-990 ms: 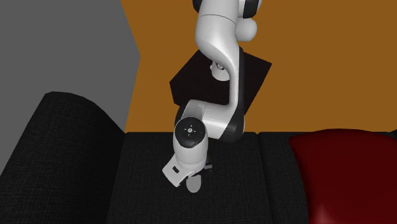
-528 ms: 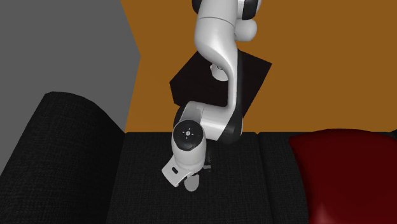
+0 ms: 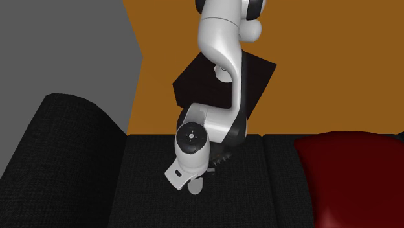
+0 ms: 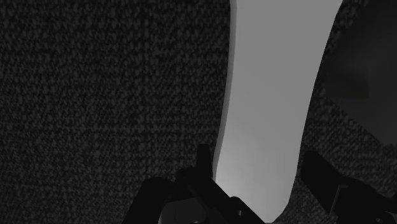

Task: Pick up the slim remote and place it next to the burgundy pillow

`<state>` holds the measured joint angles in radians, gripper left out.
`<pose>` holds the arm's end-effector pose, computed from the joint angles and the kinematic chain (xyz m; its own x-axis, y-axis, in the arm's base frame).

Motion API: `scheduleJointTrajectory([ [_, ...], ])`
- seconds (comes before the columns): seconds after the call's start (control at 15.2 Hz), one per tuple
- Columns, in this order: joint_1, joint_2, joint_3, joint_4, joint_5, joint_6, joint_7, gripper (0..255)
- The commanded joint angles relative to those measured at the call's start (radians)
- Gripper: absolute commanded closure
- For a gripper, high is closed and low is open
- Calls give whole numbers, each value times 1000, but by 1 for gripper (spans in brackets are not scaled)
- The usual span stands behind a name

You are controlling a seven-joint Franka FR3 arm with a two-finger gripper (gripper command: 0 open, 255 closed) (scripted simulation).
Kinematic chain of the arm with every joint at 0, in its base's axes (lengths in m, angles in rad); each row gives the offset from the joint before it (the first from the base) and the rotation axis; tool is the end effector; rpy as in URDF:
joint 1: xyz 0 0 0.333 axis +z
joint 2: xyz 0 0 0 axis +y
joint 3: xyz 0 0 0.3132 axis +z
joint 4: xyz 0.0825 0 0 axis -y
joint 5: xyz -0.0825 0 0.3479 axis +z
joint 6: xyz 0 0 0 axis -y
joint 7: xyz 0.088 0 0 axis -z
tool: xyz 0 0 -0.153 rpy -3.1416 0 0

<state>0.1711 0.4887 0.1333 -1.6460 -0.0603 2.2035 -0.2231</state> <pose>0.6301 0.1843 0.3103 0.8534 0.5160 0.0743 0.5171 -0.8559 0.0052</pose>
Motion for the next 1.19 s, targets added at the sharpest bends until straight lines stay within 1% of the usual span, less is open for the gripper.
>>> scheduleJointTrajectory([
  [0.0,2,-3,1,-7,0,-6,3,255],
  [1.12,0,-80,8,110,13,-200,-4,255],
])
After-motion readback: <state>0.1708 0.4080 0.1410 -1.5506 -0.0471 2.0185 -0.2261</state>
